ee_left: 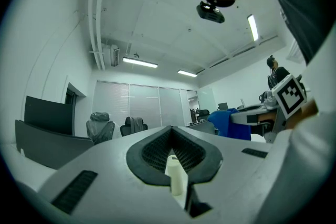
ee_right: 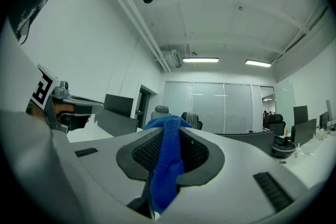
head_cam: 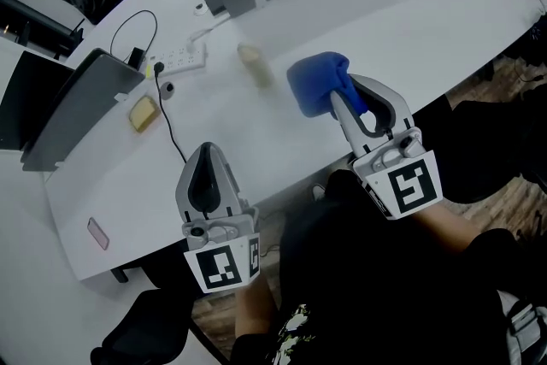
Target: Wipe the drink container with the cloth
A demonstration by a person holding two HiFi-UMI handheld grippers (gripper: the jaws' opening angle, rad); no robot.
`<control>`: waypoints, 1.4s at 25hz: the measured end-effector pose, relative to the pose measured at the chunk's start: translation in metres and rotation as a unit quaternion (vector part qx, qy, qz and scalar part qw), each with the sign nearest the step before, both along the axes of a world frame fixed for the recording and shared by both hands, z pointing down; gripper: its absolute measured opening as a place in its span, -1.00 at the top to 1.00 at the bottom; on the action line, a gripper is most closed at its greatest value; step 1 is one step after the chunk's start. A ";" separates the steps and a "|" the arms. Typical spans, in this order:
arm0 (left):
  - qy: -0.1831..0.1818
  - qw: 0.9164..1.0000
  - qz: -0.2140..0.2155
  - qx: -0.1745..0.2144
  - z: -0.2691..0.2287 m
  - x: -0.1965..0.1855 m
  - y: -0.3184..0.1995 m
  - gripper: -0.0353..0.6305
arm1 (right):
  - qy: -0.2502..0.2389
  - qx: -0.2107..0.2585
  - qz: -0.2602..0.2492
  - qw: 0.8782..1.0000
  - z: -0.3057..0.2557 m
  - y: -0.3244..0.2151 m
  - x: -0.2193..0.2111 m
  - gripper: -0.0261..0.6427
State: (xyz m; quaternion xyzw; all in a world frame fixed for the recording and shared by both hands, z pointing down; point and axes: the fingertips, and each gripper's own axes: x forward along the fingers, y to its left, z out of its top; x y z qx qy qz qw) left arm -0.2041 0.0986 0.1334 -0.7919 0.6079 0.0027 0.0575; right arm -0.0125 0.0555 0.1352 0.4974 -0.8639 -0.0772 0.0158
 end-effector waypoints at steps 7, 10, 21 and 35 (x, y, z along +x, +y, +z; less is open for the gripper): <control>0.000 1.000 -0.002 -0.021 0.011 0.000 0.005 0.88 | 0.006 -0.016 0.000 1.000 0.009 -0.008 -0.003 0.71; -0.003 1.000 -0.012 -0.022 0.015 -0.008 -0.002 0.88 | 0.000 -0.013 -0.006 1.000 0.010 -0.018 -0.007 0.71; 0.002 0.999 -0.024 -0.030 0.018 -0.002 -0.033 0.88 | 0.003 -0.024 -0.024 0.999 0.012 -0.052 -0.011 0.71; -0.001 0.998 -0.028 -0.065 0.035 0.012 -0.094 0.88 | -0.009 -0.066 -0.031 0.997 0.034 -0.122 -0.009 0.71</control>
